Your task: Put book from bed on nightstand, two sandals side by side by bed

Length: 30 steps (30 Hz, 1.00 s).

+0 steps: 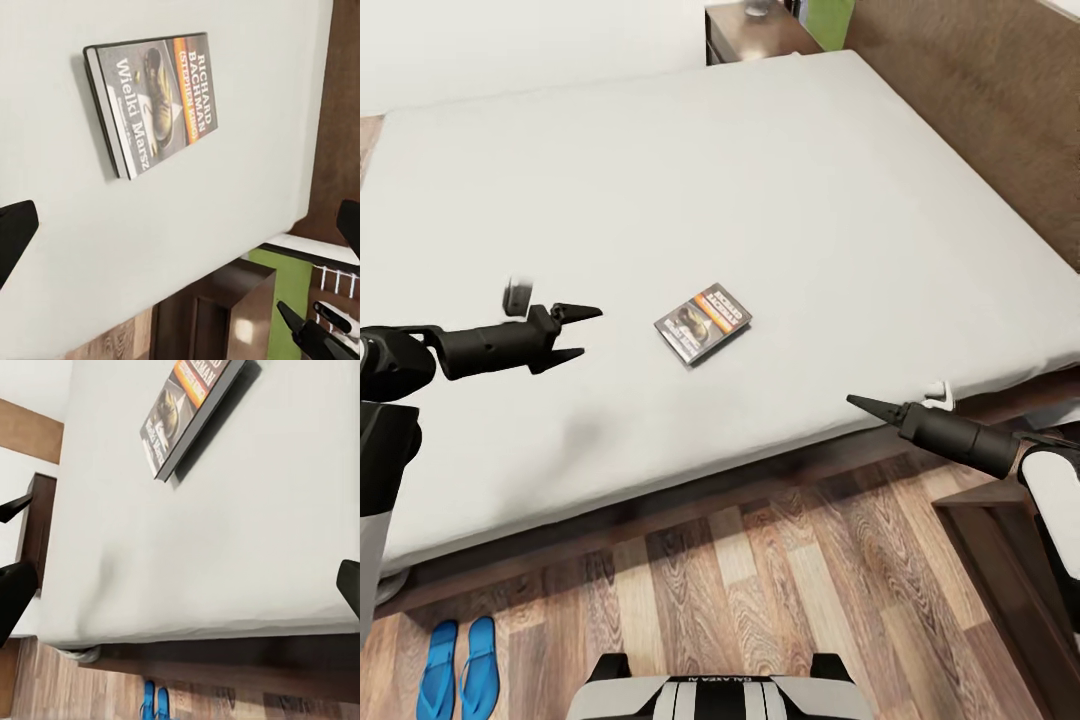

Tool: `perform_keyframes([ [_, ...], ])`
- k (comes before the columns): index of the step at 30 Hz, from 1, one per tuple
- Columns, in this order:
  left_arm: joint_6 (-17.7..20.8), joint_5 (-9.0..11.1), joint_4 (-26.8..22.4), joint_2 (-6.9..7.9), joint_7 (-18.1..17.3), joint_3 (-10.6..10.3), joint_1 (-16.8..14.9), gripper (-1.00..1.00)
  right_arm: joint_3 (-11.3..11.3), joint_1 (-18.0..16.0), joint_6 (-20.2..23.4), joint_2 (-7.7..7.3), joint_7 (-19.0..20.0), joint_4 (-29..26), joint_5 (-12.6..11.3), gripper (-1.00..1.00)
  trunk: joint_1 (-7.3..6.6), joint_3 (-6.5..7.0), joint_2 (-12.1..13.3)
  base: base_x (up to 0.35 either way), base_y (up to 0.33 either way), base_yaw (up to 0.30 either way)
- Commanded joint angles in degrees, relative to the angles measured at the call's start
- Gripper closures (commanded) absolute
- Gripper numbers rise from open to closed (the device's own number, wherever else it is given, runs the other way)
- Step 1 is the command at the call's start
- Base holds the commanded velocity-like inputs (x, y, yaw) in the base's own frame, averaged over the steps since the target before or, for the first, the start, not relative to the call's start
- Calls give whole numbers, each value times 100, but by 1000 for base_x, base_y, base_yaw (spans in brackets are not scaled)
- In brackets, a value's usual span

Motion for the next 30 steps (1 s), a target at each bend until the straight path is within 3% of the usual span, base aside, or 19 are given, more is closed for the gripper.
perform_keyframes([
  [1,-8,61,-5,3,60,-2,-1,-100,14,-5,18,26,4,0,43,-100,0,7,-2,0,0,0],
  [11,-6,48,-84,39,78,41,193,-100,75,-7,-68,105,-57,0,90,-100,0,100,-2,14,9,0],
  [30,5,18,-31,5,126,14,255,-100,68,-1,-111,117,-59,0,96,-100,0,277,-2,156,107,0],
])
